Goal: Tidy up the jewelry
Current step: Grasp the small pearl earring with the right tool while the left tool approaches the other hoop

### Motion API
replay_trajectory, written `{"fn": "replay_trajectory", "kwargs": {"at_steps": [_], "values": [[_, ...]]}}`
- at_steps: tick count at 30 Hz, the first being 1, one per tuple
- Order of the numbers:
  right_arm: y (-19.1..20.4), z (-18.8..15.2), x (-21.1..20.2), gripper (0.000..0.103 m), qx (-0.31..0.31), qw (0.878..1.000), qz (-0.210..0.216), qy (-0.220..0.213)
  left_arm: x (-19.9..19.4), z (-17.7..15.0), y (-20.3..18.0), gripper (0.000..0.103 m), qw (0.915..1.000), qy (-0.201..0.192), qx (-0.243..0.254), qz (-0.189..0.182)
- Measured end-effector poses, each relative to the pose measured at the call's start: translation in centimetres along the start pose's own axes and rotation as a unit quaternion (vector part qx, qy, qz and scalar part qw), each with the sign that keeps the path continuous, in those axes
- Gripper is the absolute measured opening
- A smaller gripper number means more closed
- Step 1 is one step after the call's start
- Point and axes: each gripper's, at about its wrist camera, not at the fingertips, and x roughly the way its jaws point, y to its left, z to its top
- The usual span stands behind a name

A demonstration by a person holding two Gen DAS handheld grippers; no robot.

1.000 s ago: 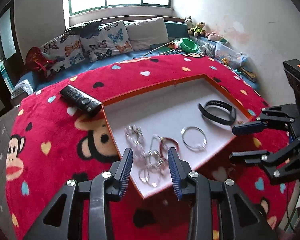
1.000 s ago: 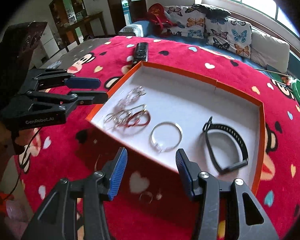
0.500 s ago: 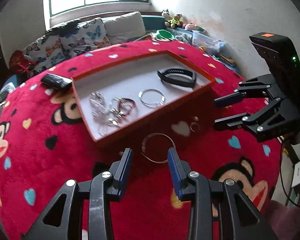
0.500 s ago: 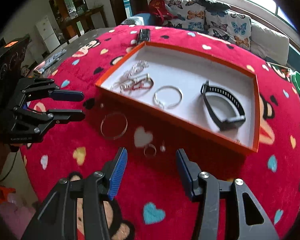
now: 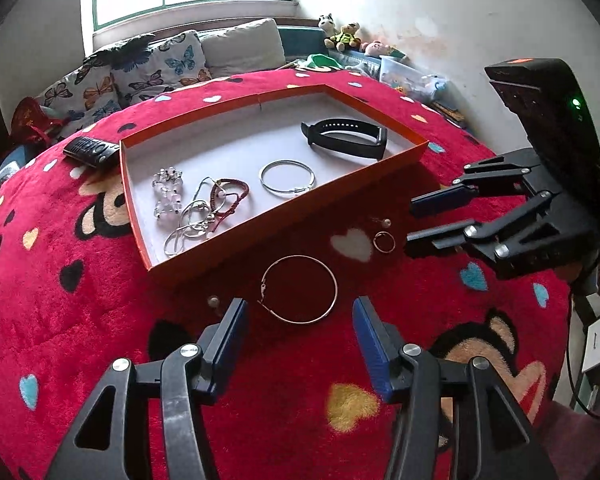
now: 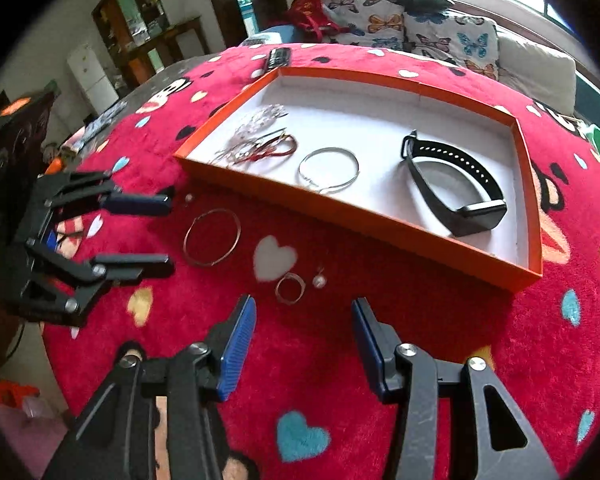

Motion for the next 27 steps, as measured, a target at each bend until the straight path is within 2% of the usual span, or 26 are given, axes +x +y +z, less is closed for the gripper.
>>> {"fn": "replay_trajectory", "kwargs": {"at_steps": [1,3,7,15,20,27], "values": [[-0.1,0.1,0.1,0.042,0.003,1.000,-0.001,-0.002,0.0,0.0,0.1,0.058,1.0000,-0.001,-0.001,0.001],[-0.2,0.3,0.3,0.039,0.010,1.000,-0.002,-0.003,0.2,-0.1,0.3,0.058,1.0000,-0.001,-0.004,0.001],[-0.6,0.4,0.5,0.024,0.019,1.000,-0.012,-0.007,0.4,0.0,0.4,0.058,1.0000,0.000,-0.006,0.000],[-0.5,0.9,1.1,0.019,0.014,1.000,-0.024,-0.007,1.5,0.4,0.2,0.058,1.0000,0.003,-0.007,-0.003],[0.3,0.9,1.8,0.014,-0.010,0.998,-0.057,-0.004,1.7,0.6,0.2,0.058,1.0000,0.004,-0.006,-0.004],[0.8,0.7,1.8,0.013,-0.039,0.996,-0.076,-0.005,2.8,0.9,0.0,0.058,1.0000,0.007,-0.005,-0.004]]}}
